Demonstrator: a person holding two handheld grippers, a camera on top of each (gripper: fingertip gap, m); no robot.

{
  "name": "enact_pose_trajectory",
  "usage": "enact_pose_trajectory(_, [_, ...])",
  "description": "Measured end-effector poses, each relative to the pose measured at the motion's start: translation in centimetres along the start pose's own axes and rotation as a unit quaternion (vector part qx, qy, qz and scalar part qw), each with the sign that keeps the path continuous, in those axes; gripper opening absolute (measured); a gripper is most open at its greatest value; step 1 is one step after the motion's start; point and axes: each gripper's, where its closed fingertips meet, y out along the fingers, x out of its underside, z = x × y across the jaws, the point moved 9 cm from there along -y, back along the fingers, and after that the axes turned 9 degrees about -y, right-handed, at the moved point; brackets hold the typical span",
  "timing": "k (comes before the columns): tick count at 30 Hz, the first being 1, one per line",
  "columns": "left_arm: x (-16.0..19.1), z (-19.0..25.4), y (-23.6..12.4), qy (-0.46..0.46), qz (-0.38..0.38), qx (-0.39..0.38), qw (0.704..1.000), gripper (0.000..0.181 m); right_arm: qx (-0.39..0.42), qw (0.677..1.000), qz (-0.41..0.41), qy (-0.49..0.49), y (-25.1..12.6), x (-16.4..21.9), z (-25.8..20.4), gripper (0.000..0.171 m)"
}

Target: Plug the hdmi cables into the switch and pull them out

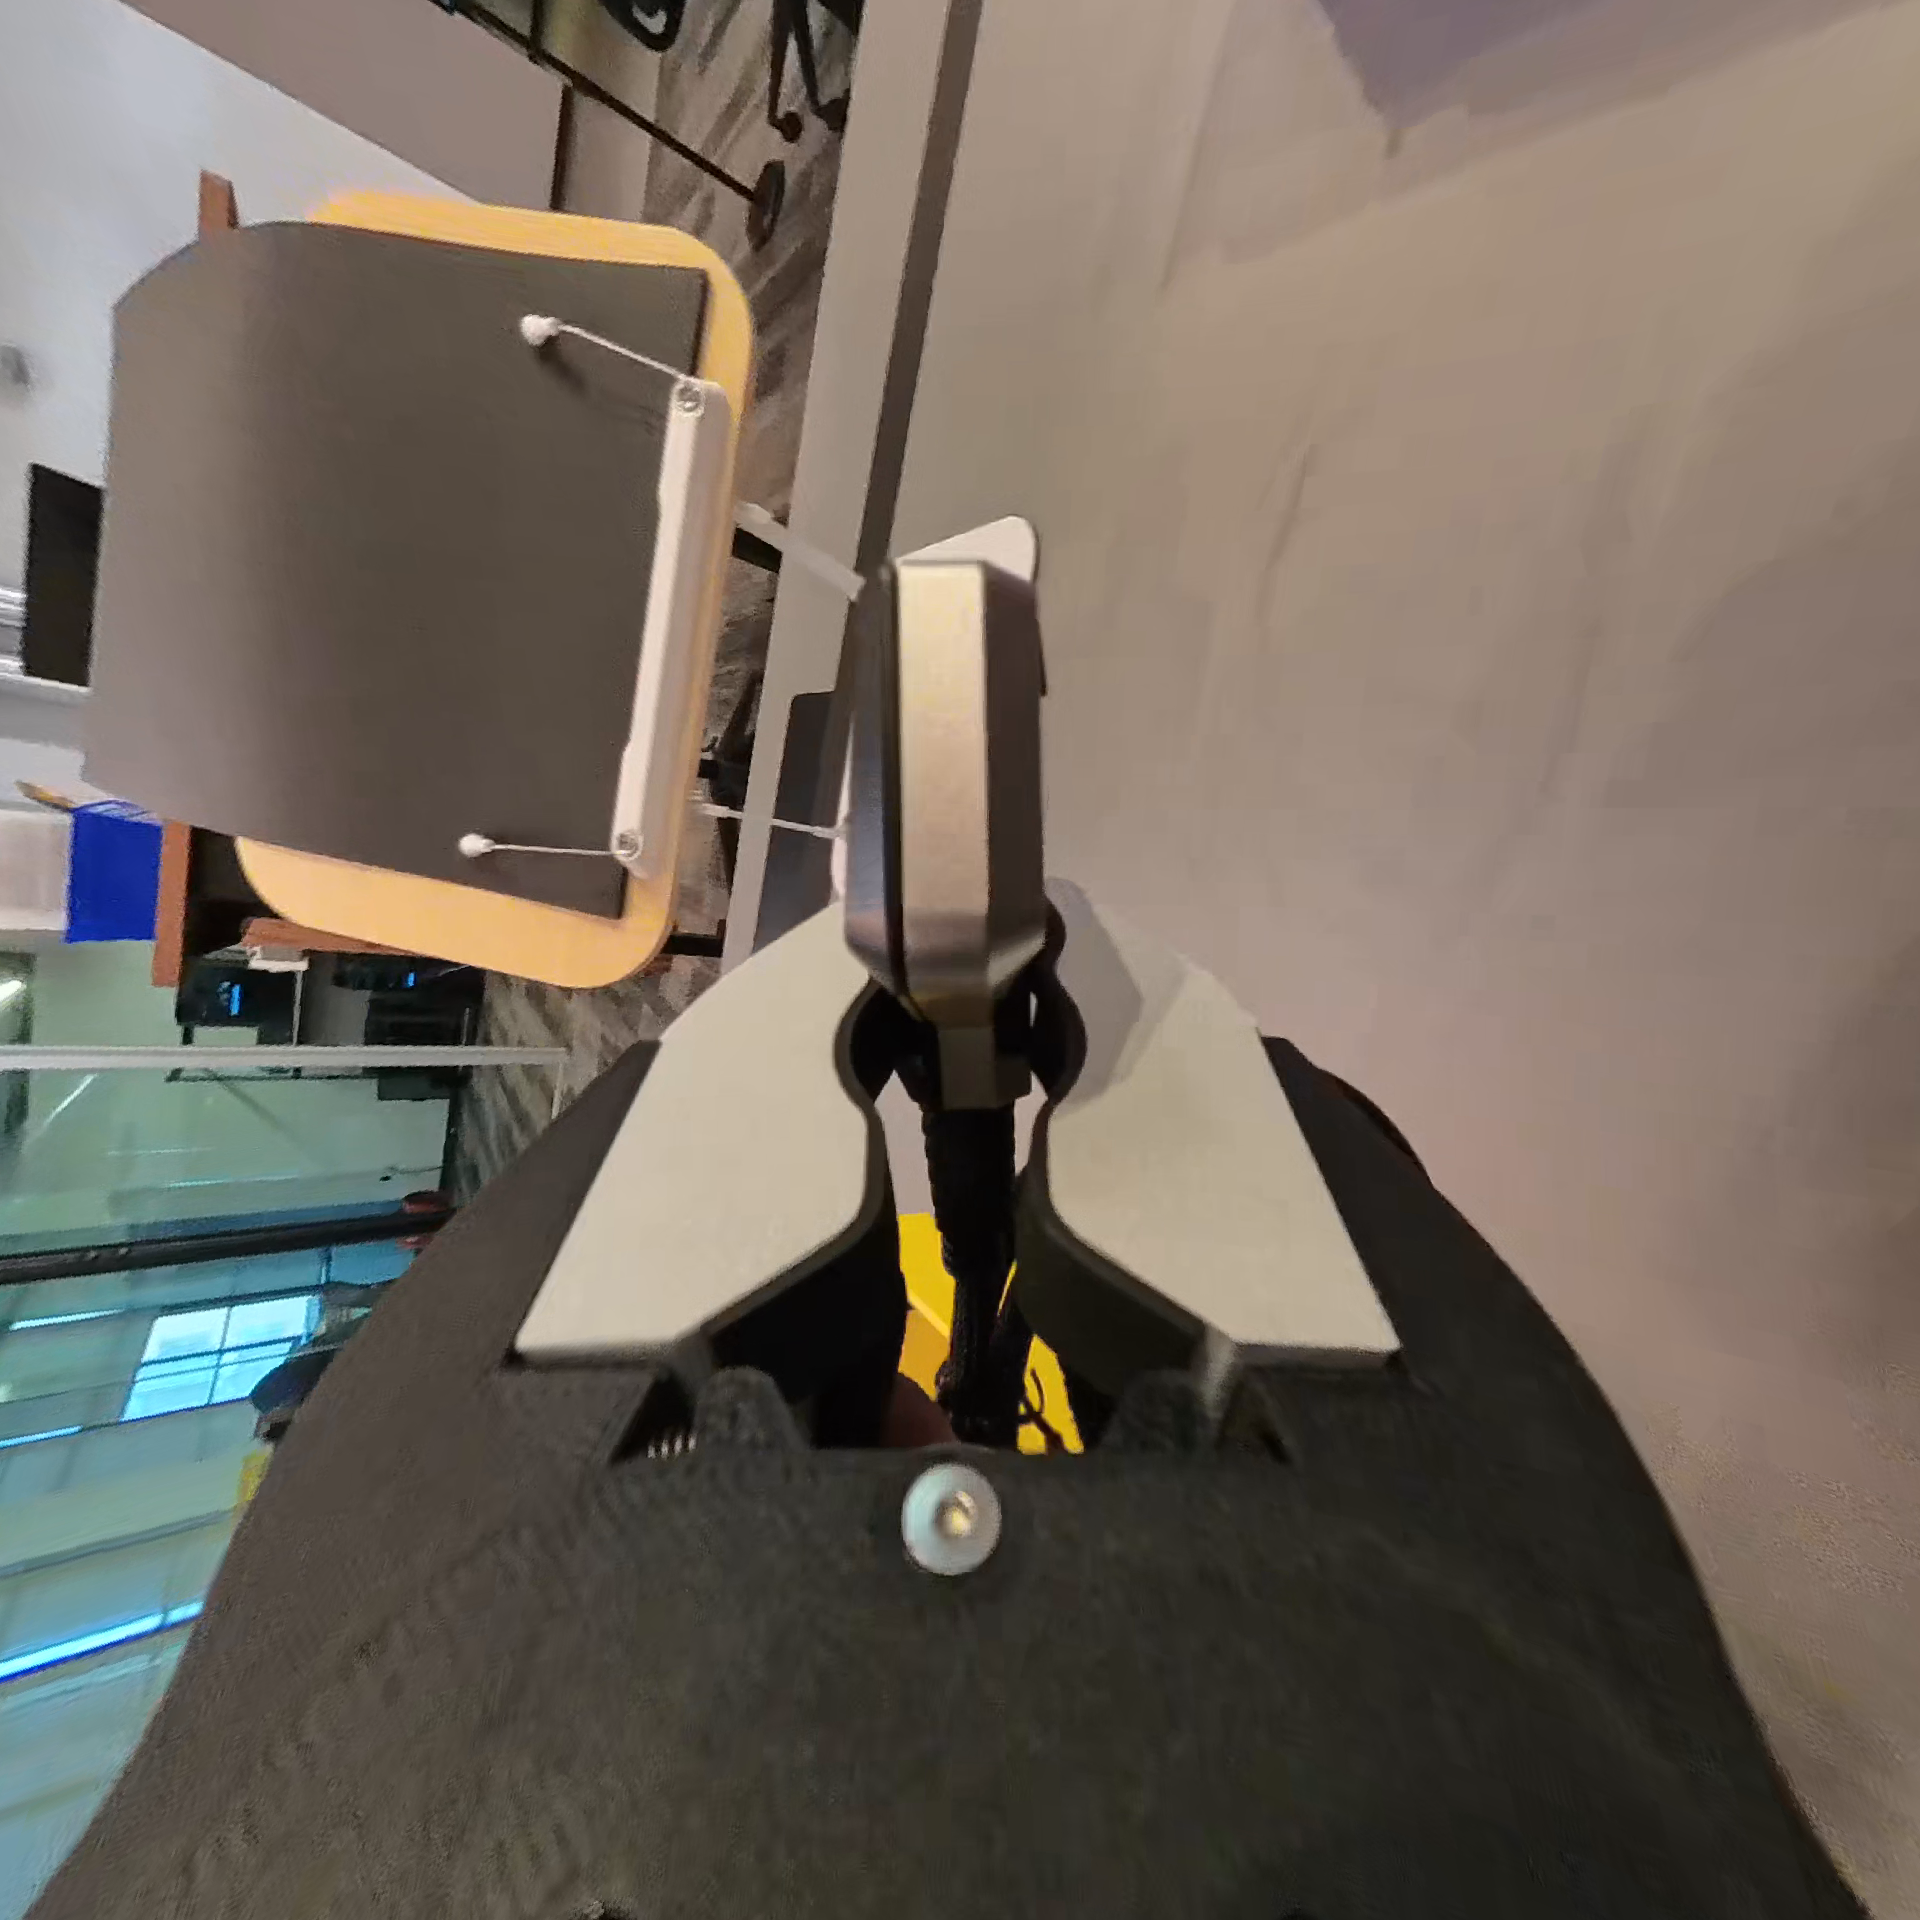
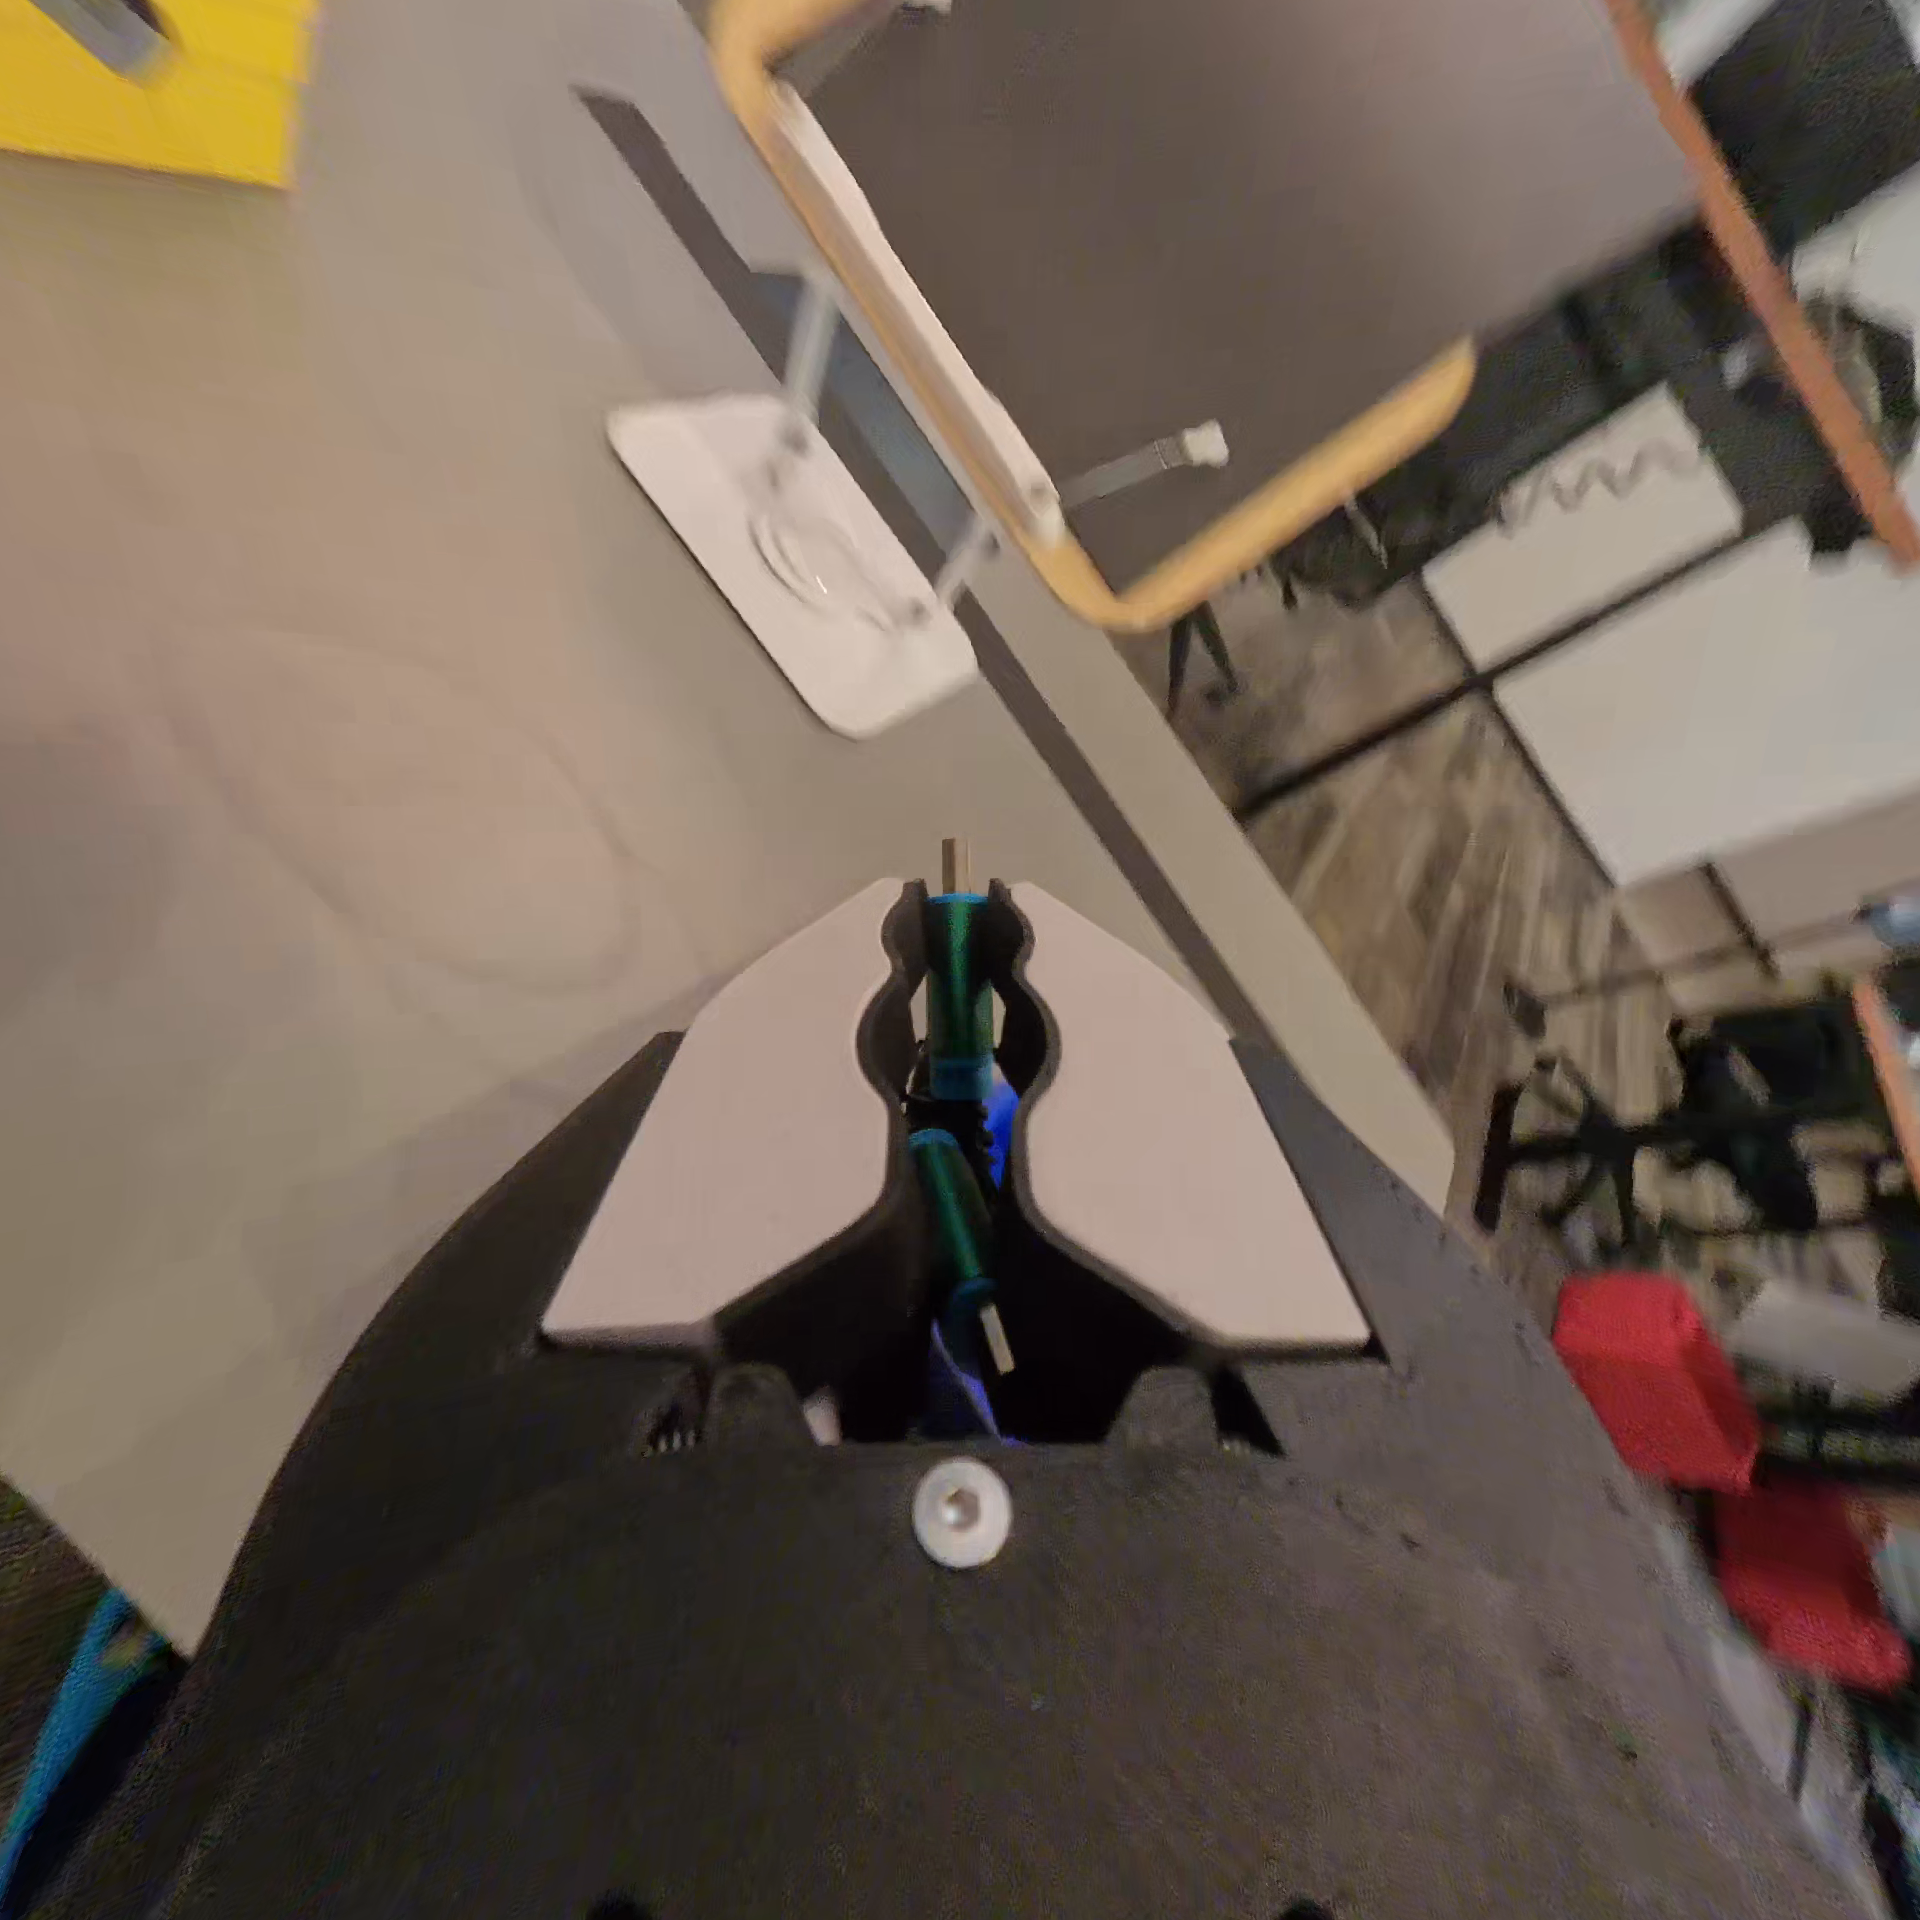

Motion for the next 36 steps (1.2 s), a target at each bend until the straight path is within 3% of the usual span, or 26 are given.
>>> enact_pose_trajectory(5, [0.3,-0.5,0.0,-0.007,-0.005,-0.004,1.0,0.022,0.01,0.99,-0.064,0.122,-1.6,7.7,1.1,0.011])
enact_pose_trajectory(11, [0.2,0.0,0.3,0.004,-0.014,-0.001,1.0,0.022,-0.025,0.965,-0.137,0.221,0.7,14.6,-2.2,0.013])
enact_pose_trajectory(14, [0.2,0.2,0.5,0.004,-0.016,0.002,1.0,0.022,-0.034,0.962,-0.171,0.209,2.0,15.2,-4.4,0.017])
enact_pose_trajectory(16, [0.3,0.3,0.6,0.004,-0.018,0.005,1.0,0.022,-0.068,0.943,-0.184,0.268,3.0,15.8,-5.3,0.025])
enact_pose_trajectory(19, [0.5,0.5,0.8,0.005,-0.022,0.008,1.0,0.022,-0.108,0.917,-0.24,0.3,4.3,17.3,-7.1,0.022])
enact_pose_trajectory(23, [0.7,0.6,0.8,0.004,-0.025,0.011,1.0,0.022,-0.131,0.893,-0.212,0.375,4.2,18.0,-6.8,0.034])
enact_pose_trajectory(27, [0.8,0.3,0.8,0.001,-0.024,0.01,1.0,0.022,-0.133,0.896,-0.175,0.385,2.3,17.0,-4.7,0.053])
enact_pose_trajectory(33, [0.8,0.3,0.7,0.004,-0.024,0.009,1.0,0.023,-0.053,0.919,-0.2,0.335,1.0,17.9,-1.8,0.055])
enact_pose_trajectory(36, [0.8,0.3,0.6,0.006,-0.023,0.012,1.0,0.023,-0.099,0.894,-0.26,0.35,2.2,20.5,-2.9,0.047])
